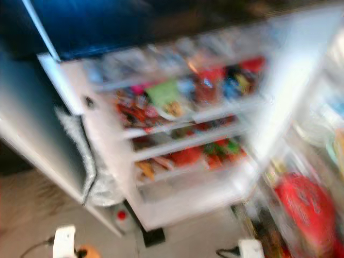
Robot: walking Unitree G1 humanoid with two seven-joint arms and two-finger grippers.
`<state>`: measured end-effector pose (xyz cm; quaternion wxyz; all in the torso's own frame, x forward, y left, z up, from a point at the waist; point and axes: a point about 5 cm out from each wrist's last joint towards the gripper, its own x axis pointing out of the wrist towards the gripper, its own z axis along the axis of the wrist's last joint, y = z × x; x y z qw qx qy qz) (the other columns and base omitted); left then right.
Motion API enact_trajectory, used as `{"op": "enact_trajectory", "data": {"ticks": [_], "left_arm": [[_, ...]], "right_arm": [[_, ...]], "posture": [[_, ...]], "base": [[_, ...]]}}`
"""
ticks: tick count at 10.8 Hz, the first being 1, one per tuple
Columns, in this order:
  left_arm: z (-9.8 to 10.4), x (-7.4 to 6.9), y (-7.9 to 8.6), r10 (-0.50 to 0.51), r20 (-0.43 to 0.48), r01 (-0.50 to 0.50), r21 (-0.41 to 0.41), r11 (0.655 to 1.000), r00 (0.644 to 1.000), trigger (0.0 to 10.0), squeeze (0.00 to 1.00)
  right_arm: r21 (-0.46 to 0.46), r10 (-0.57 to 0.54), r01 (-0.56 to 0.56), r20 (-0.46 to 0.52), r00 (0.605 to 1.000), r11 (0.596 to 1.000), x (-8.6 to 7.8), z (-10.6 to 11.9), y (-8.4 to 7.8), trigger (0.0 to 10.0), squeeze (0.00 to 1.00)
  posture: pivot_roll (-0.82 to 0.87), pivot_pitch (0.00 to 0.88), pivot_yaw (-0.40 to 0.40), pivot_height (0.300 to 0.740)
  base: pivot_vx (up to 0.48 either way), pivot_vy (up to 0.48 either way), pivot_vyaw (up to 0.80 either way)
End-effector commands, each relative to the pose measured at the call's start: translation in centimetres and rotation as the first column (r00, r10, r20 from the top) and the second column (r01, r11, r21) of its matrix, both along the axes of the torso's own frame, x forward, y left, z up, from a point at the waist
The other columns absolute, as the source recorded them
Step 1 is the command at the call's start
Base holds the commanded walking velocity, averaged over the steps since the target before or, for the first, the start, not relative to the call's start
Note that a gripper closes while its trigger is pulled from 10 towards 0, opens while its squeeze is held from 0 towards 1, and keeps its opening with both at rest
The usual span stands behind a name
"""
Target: Restocking fridge
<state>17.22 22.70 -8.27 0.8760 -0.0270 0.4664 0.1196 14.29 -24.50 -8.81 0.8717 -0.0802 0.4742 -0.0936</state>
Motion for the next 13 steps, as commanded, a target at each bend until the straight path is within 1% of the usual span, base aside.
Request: {"op": "enact_trajectory", "data": {"ticks": [1, 6, 7, 9, 13], "left_arm": [[-0.24, -0.52, 0.06, -0.004, -0.022, 0.004, 0.0, 1.0, 1.0, 10.0, 0.0], [-0.18, -0.52, 0.31, 0.001, -0.022, -0.001, 0.006, 1.0, 1.0, 10.0, 0.0], [-0.15, -0.48, 0.38, 0.003, -0.02, -0.003, 0.005, 1.0, 1.0, 10.0, 0.0], [-0.09, -0.35, 0.33, -0.004, -0.008, 0.004, -0.025, 1.0, 1.0, 10.0, 0.0], [0.04, -0.2, 0.54, -0.013, -0.002, 0.013, -0.023, 1.0, 1.0, 10.0, 0.0]], "right_arm": [[0.022, -0.008, 0.008, -0.005, 1.0, 1.0, -0.26, -0.29, 0.74, 10.0, 0.0], [0.016, 0.012, -0.012, -0.007, 1.0, 1.0, -0.15, -0.28, 0.88, 10.0, 0.0], [0.019, 0.014, -0.014, -0.006, 1.0, 1.0, -0.1, -0.29, 0.98, 10.0, 0.0], [0.026, 0.018, -0.018, -0.005, 1.0, 1.0, 0.0, -0.31, 1.18, 10.0, 0.0], [0.035, 0.02, -0.019, -0.002, 1.0, 0.999, 0.15, -0.33, 1.49, 10.0, 0.0]], "posture": [[-0.14, 0.036, 0.06, 0.74], [-0.14, 0.072, 0.063, 0.74], [-0.14, 0.072, 0.067, 0.74], [-0.14, 0.073, 0.076, 0.74], [-0.13, 0.068, 0.088, 0.74]], "base": [[0.0, -0.337, 0.0], [0.0, -0.335, 0.0], [0.0, 0.0, 0.0], [0.0, 0.0, 0.0], [0.0, 0.0, 0.0]]}}
